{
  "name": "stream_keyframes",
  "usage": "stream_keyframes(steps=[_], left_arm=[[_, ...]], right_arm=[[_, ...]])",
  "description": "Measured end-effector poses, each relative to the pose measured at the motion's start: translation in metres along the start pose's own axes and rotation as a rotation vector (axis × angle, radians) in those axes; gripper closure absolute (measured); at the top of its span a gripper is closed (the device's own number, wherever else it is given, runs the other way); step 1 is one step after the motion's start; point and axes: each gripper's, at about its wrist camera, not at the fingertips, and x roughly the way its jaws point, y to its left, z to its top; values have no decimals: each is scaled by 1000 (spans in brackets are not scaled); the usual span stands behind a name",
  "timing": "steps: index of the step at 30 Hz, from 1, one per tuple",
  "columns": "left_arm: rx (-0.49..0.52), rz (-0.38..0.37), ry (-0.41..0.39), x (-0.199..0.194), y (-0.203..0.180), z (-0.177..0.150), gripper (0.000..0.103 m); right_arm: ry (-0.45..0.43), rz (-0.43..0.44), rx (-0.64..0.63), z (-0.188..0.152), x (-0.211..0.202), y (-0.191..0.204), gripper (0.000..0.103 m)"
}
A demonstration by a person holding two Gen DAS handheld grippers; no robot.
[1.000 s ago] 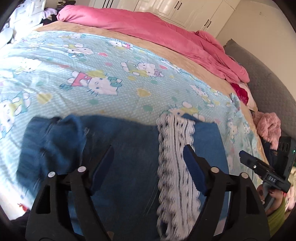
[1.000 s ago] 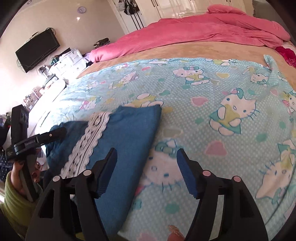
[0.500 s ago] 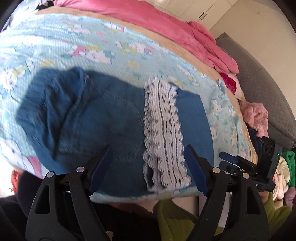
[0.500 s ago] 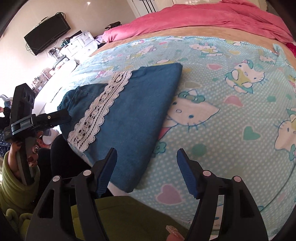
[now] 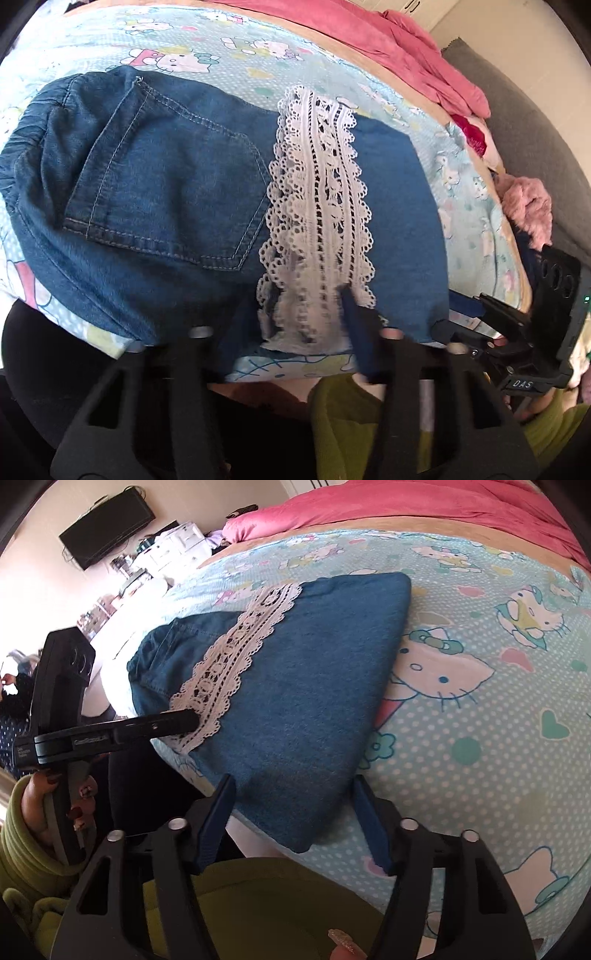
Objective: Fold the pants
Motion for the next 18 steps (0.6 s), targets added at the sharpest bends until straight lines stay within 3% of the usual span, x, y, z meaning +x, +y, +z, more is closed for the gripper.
stream_keyframes(steps=[1,3,4,8,12,18], left_arm=[[12,9,-1,0,-2,-1,80],[60,35,-3,-4,-11,-4,86],[83,44,-5,-7,-15,-6,87],[141,90,4,-5,-23,-13,86],[117,85,15,2,-14,-13,81],[124,93,2,-3,-14,-14,75]], right_arm=[[4,-7,-10,0,1,1,69],[9,-40,-29,-1,1,2,86],[9,-52,-39,-2,0,2,89],[19,-81,-52,-9,-9,-2,89],[40,-67,-16,-17,-3,-11,86],[-19,-94,-53,-10,-23,-5,71]])
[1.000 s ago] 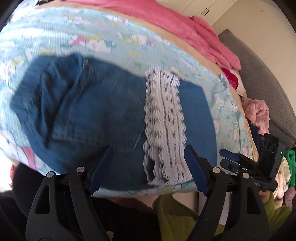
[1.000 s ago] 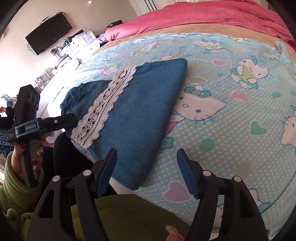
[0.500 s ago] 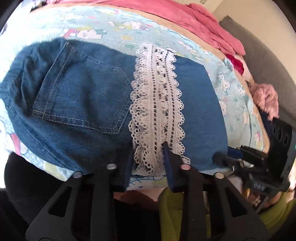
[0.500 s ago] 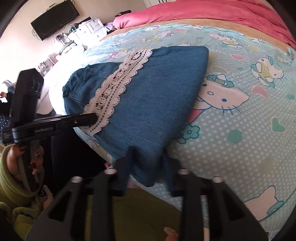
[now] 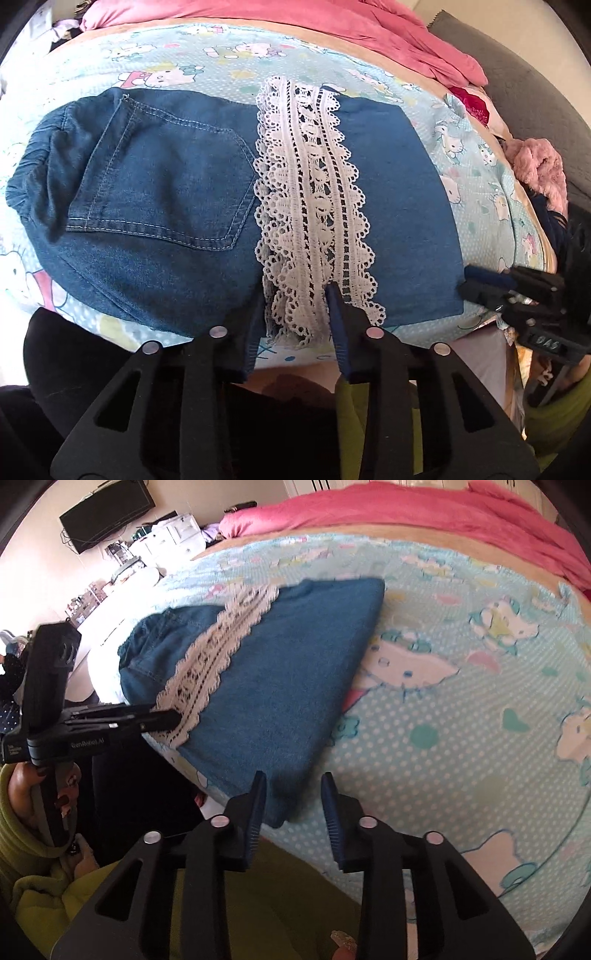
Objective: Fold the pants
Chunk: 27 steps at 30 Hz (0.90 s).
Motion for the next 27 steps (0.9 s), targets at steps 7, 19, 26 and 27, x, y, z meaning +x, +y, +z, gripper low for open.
stream_keyframes(steps=[7,19,26,27], left_arm=[[46,64,-79,-23,-4,2,56],[149,89,-154,-38,-34,6,55],[234,82,-99,-14,-54,-2,51],[238,84,-90,-11,-55,-2,51]], right_arm=[[-79,-18,-23,14,-18,4,63],[-162,-61,-57,56,-22,4,57],[-153,-70,-89,86,-1,7,47],[-149,-69,-94,89,4,8,47]])
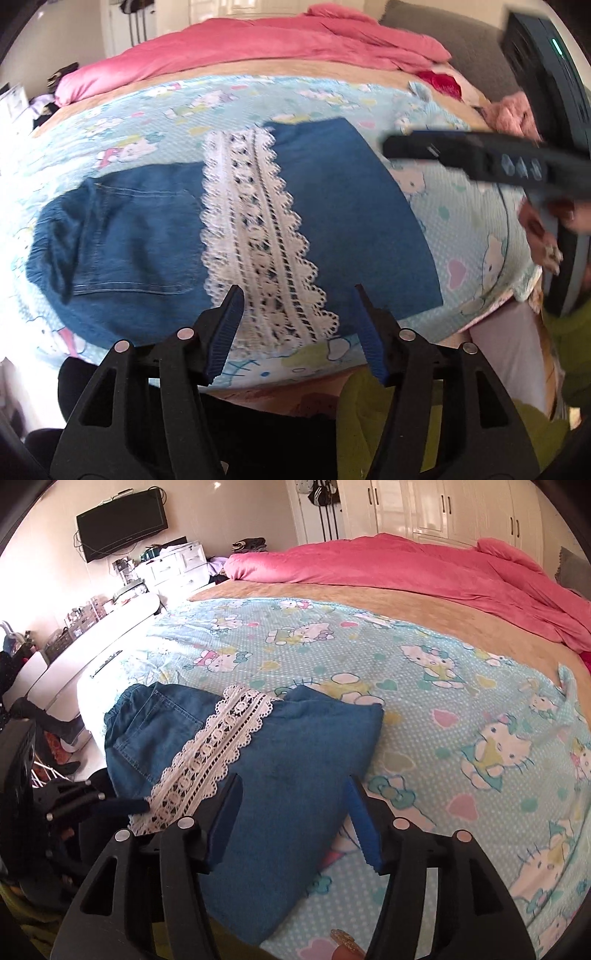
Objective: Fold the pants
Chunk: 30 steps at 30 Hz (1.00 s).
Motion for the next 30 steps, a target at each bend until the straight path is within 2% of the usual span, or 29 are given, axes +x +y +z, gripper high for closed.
stream_keyframes(steps=[4,8,13,16,19,24,27,28,30], left_arm=[[-1,3,40,13,3,-4,50],[-5,-5,43,16,6,-5,50],[-7,-29,47,17,9,-6,49],[-9,-36,45,18,11,-5,49],[-10,-39,44,19,11,-6,49],[-12,-43,40,16,11,-6,48],[-17,-31,28,11,14,-5,39],[-23,-28,23,9,16,-4,39],[-32,-23,13,3,18,-3,39]], right_arm=[[25,-6,-24,12,25,6,47],[66,-30,-43,25,56,8,47],[130,-109,-18,38,96,-11,47],[154,-118,5,41,112,-22,47],[148,-138,9,43,117,-26,47],[131,-119,31,45,109,-29,46],[90,-92,52,44,89,-29,45],[81,-86,54,44,84,-28,43],[62,-81,54,42,70,-25,31]])
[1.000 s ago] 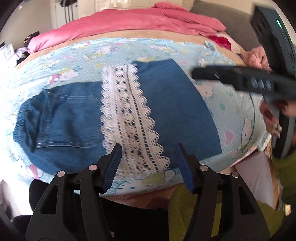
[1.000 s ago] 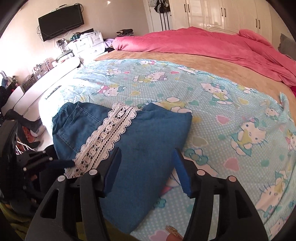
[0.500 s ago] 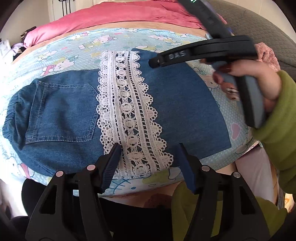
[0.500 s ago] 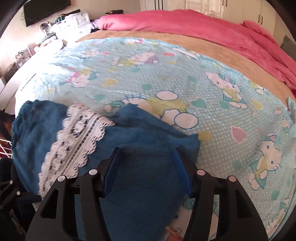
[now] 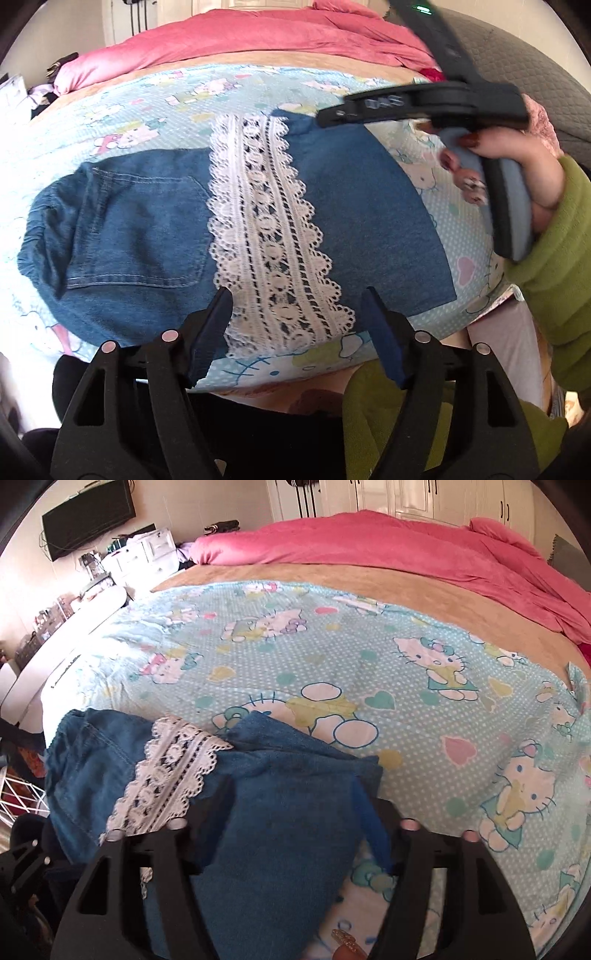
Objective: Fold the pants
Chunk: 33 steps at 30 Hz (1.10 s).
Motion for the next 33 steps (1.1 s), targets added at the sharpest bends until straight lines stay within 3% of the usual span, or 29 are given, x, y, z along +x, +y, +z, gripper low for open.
stream_keyframes(steps=[6,7,9,13,18,33], left_arm=[[-12,43,-43,-19,4,3,24],[-16,49,-51,-23,5,3,21],[-22,64,-67,-31,7,5,17],[-43,89,-94,-42,15,6,11],[-93,101,-112,-51,33,7,10],[-352,82,-126,-63,119,-12,10]], right_arm=[[-64,39,-24,-1,-39,10,31],[-69,45,-27,0,-43,11,27],[-89,34,-35,4,-53,17,6],[-132,67,-65,10,-70,30,7],[-147,99,-113,21,-78,52,7],[-98,200,-241,46,-56,123,7]])
